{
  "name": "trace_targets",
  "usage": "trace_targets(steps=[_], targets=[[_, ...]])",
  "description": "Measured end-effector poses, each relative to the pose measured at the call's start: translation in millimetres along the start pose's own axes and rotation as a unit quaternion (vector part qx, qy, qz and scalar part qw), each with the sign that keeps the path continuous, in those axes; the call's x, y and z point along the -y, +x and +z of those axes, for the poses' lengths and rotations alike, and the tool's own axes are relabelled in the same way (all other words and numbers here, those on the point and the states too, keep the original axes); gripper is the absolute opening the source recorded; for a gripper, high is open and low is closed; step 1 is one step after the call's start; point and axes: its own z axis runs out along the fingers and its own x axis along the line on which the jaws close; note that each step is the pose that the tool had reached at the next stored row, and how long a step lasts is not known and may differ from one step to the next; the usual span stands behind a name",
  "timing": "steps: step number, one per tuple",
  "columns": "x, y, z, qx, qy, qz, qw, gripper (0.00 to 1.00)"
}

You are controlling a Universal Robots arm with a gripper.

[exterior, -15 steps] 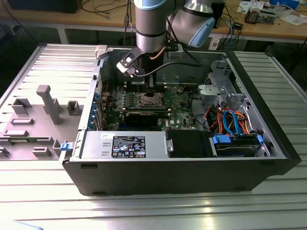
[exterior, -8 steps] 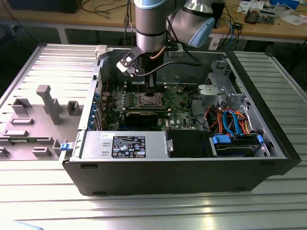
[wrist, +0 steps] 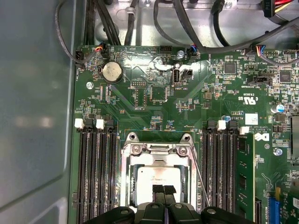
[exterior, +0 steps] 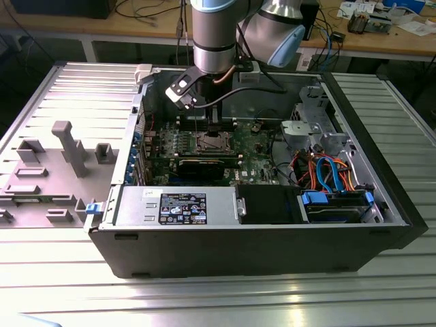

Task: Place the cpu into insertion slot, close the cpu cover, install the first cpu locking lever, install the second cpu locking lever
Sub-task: 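Install the first cpu locking lever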

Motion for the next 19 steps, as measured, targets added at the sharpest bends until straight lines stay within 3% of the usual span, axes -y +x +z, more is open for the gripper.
trace_targets(steps=[10, 19], targets=[[-0.3, -0.1, -6.6, 0.0000, 0.0000, 0.000, 1.00000, 0.11], [-0.4, -0.1, -8.7, 0.0001, 0.0001, 0.000, 1.00000, 0.11]])
